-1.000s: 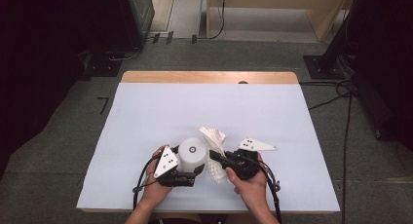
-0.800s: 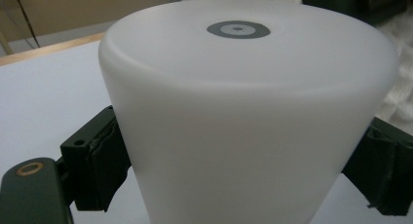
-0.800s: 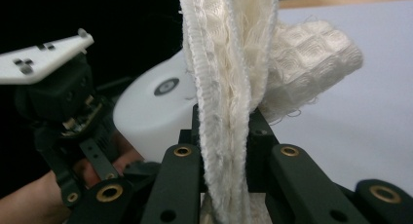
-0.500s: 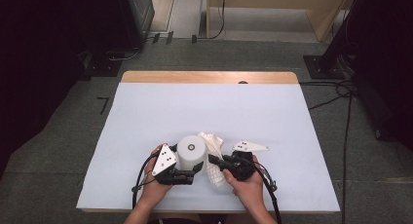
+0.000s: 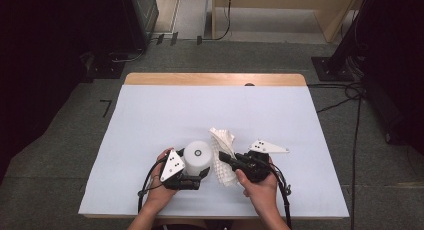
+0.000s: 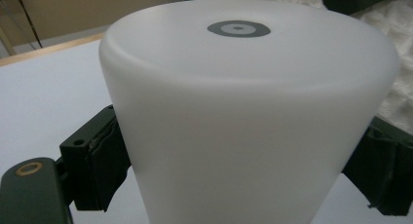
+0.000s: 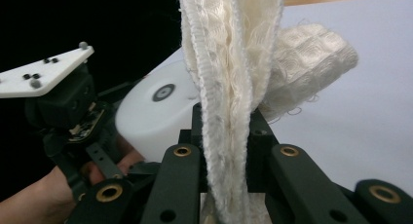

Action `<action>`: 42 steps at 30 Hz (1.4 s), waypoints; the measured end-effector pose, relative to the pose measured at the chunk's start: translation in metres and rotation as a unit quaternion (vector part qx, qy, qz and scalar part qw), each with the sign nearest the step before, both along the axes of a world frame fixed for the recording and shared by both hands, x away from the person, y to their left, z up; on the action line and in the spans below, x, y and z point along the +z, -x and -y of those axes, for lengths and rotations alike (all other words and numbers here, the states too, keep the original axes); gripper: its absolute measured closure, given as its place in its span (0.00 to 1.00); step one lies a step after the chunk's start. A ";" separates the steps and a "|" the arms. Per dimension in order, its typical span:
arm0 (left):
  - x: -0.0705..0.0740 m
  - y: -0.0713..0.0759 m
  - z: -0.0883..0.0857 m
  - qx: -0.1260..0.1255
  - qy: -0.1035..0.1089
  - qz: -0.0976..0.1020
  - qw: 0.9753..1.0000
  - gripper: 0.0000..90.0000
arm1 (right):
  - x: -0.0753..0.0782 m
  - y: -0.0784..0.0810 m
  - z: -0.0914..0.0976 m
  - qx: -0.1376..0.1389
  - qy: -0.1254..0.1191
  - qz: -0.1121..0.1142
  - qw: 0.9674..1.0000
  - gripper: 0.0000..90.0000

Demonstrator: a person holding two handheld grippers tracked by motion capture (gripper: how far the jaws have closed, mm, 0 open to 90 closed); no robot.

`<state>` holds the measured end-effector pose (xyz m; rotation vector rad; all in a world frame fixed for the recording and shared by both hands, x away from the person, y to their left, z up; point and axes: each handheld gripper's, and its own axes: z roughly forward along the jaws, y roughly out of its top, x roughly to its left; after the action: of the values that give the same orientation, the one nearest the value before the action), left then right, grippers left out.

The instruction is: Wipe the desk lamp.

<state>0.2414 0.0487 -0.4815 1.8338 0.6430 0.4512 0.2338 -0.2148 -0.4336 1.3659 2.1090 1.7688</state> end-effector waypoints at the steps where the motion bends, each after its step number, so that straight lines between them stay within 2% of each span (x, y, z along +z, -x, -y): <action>1: 0.000 0.000 0.000 0.000 0.002 0.001 1.000 0.10 | -0.001 -0.001 0.002 -0.004 0.003 0.000 1.000 0.89; 7: -0.003 0.008 0.002 0.027 0.009 0.009 1.000 0.09 | -0.005 -0.002 0.006 -0.015 0.013 0.000 1.000 0.89; 9: 0.001 0.009 0.005 0.046 0.024 -0.017 0.998 0.08 | -0.006 -0.003 0.006 -0.015 0.019 -0.001 1.000 0.89; 11: 0.004 0.011 0.008 0.063 0.026 -0.028 0.997 0.05 | -0.009 -0.003 0.006 -0.019 0.020 -0.006 1.000 0.89; 14: 0.004 0.015 0.017 0.092 0.001 -0.030 0.995 0.01 | -0.011 -0.004 0.006 -0.022 0.023 -0.010 0.999 0.89; 16: 0.003 0.017 0.022 0.112 -0.015 -0.033 0.993 0.00 | -0.014 -0.005 0.005 -0.023 0.028 -0.013 0.999 0.88; 19: 0.002 0.019 0.025 0.135 -0.023 -0.040 0.990 0.02 | -0.018 -0.005 0.002 -0.024 0.037 -0.016 0.999 0.88; 21: 0.003 0.020 0.025 0.138 -0.021 -0.040 0.989 0.07 | -0.021 -0.006 0.001 -0.024 0.041 -0.020 0.999 0.88; 27: 0.004 0.019 0.023 0.131 -0.021 -0.036 0.990 0.10 | -0.027 -0.006 -0.004 -0.017 0.050 -0.030 0.998 0.88; 30: 0.006 0.014 0.016 0.101 -0.005 -0.049 0.994 0.10 | -0.031 -0.007 -0.006 -0.014 0.050 -0.038 0.998 0.88; 31: 0.008 0.013 0.013 0.089 0.004 -0.046 0.995 0.10 | -0.032 -0.007 -0.006 -0.013 0.053 -0.040 0.998 0.88; 33: 0.013 0.013 0.009 0.079 0.016 -0.037 0.996 0.10 | -0.034 -0.007 -0.009 -0.008 0.054 -0.045 0.997 0.88; 38: 0.016 0.013 0.007 0.065 0.015 -0.029 0.997 0.10 | -0.035 -0.006 -0.013 0.000 0.051 -0.051 0.997 0.88; 39: 0.015 0.012 0.007 0.052 0.012 -0.029 0.998 0.10 | -0.032 -0.006 -0.014 0.005 0.043 -0.049 0.998 0.88; 42: 0.014 0.012 0.009 0.047 0.003 -0.030 0.998 0.10 | -0.025 -0.005 -0.011 0.010 0.031 -0.037 0.999 0.89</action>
<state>0.2291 0.0401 -0.4674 1.8233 0.7727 0.4564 0.2384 -0.2036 -0.4584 1.4207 2.2011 1.6707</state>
